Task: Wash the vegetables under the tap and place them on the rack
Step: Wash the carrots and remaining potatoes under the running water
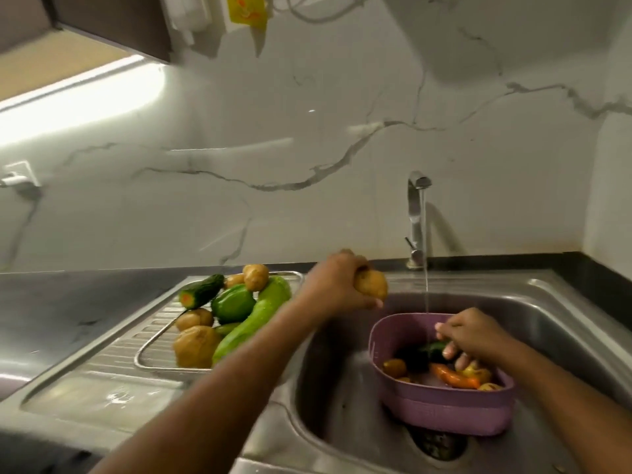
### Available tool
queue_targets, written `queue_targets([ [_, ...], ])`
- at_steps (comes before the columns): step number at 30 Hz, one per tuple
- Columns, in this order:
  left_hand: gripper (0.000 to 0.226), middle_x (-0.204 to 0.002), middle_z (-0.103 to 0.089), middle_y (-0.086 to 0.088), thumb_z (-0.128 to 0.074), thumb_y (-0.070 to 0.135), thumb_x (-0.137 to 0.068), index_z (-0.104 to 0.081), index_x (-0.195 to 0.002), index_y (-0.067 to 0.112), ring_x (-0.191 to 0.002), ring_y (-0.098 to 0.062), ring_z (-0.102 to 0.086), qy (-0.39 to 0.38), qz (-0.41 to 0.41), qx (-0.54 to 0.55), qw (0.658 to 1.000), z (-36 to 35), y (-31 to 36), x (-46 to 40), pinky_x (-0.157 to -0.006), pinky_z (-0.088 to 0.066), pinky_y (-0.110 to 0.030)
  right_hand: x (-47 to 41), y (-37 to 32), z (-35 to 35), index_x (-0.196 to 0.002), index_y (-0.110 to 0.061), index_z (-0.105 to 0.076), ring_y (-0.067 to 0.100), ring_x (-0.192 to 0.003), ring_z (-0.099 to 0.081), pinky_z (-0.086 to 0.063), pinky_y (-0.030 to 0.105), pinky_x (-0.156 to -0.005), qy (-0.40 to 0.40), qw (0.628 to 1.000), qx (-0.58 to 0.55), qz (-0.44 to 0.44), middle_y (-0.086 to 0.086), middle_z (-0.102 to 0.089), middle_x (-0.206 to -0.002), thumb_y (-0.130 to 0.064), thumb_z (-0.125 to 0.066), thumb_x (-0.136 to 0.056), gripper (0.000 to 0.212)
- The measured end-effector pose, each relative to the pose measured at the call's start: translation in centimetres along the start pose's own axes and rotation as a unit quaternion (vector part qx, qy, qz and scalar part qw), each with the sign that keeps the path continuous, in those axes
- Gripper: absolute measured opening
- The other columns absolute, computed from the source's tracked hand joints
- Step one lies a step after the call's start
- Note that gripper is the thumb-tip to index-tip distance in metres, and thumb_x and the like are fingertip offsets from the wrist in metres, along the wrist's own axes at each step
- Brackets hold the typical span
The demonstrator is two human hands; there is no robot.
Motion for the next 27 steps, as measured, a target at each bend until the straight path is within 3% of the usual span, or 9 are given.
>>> queue_targets([
  [3,0.063,-0.120,-0.064,0.002,-0.085,0.050,-0.077,-0.062,-0.130,0.025,-0.103,-0.014,-0.061,0.016,0.080,-0.006,0.997,6.0,-5.8,2.2,-0.089,-0.055,-0.032,0.2,-0.1,0.1,-0.100,-0.018,-0.070,0.018,-0.054,-0.071,-0.050,0.029,-0.051,-0.007,1.000,0.020,0.008,0.002,-0.077,-0.071,-0.026,-0.058,-0.105,0.016],
  [7,0.051,-0.106,-0.069,0.003,-0.082,0.047,-0.081,-0.068,-0.125,0.026,-0.088,-0.010,-0.063,0.007,0.151,-0.046,0.987,10.3,-12.4,5.4,-0.066,-0.049,-0.020,0.4,0.1,0.1,-0.099,-0.018,-0.071,0.018,-0.056,-0.072,-0.053,0.030,-0.054,-0.012,1.000,0.022,0.002,0.002,-0.077,-0.072,-0.025,-0.060,-0.104,0.014],
  [12,0.046,-0.119,-0.070,0.004,-0.081,0.032,-0.084,-0.069,-0.129,0.031,-0.096,-0.014,-0.065,-0.014,0.174,-0.102,0.979,9.5,-17.5,8.4,-0.077,-0.055,-0.025,0.9,0.1,0.3,-0.097,-0.017,-0.072,0.022,-0.060,-0.073,-0.057,0.032,-0.057,-0.017,1.000,0.022,0.007,0.004,-0.077,-0.072,-0.023,-0.061,-0.103,0.015],
  [14,0.052,-0.120,-0.068,0.007,-0.085,0.032,-0.081,-0.069,-0.130,0.035,-0.094,-0.012,-0.064,-0.028,0.173,-0.129,0.976,8.4,-18.4,9.0,-0.074,-0.051,-0.022,1.0,0.1,0.4,-0.096,-0.016,-0.073,0.023,-0.059,-0.073,-0.058,0.033,-0.058,-0.017,1.000,0.023,0.010,0.004,-0.077,-0.071,-0.022,-0.061,-0.103,0.016],
  [20,0.054,-0.126,-0.063,0.004,-0.085,0.035,-0.081,-0.067,-0.132,0.038,-0.103,-0.017,-0.061,-0.083,0.171,-0.160,0.969,6.8,-19.3,9.4,-0.087,-0.056,-0.031,0.7,0.2,0.0,-0.098,-0.017,-0.072,0.021,-0.058,-0.072,-0.058,0.032,-0.059,-0.032,0.999,0.024,0.009,0.005,-0.077,-0.073,-0.020,-0.061,-0.103,0.013],
  [23,0.071,-0.133,-0.063,0.002,-0.086,0.031,-0.079,-0.056,-0.144,0.035,-0.112,-0.017,-0.062,-0.095,0.179,-0.133,0.970,6.6,-19.5,9.5,-0.095,-0.057,-0.035,0.5,0.5,0.0,-0.097,-0.018,-0.072,0.021,-0.060,-0.074,-0.060,0.034,-0.062,-0.038,0.999,0.029,0.003,0.004,-0.077,-0.073,-0.020,-0.061,-0.103,0.013],
  [25,0.080,-0.132,-0.064,0.005,-0.087,0.034,-0.074,-0.050,-0.144,0.045,-0.112,-0.015,-0.063,-0.089,0.177,-0.113,0.974,6.9,-19.4,9.4,-0.094,-0.059,-0.037,0.5,0.6,0.2,-0.097,-0.018,-0.072,0.021,-0.061,-0.074,-0.062,0.038,-0.066,-0.031,0.999,0.027,0.001,0.004,-0.077,-0.072,-0.020,-0.062,-0.103,0.013],
  [27,0.067,-0.126,-0.067,0.011,-0.083,0.035,-0.075,-0.053,-0.131,0.059,-0.104,-0.010,-0.065,-0.043,0.147,-0.086,0.984,7.2,-17.4,8.5,-0.087,-0.061,-0.038,0.6,1.0,0.7,-0.096,-0.018,-0.073,0.021,-0.062,-0.075,-0.063,0.042,-0.070,-0.022,1.000,0.016,-0.003,0.003,-0.077,-0.072,-0.022,-0.062,-0.103,0.013],
])
Point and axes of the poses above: each hand's wrist, its own x-axis away from the middle knuckle, its own z-axis out of the back of the hand, y = z × x, the point moved 10 cm from there along -x, towards the middle knuckle
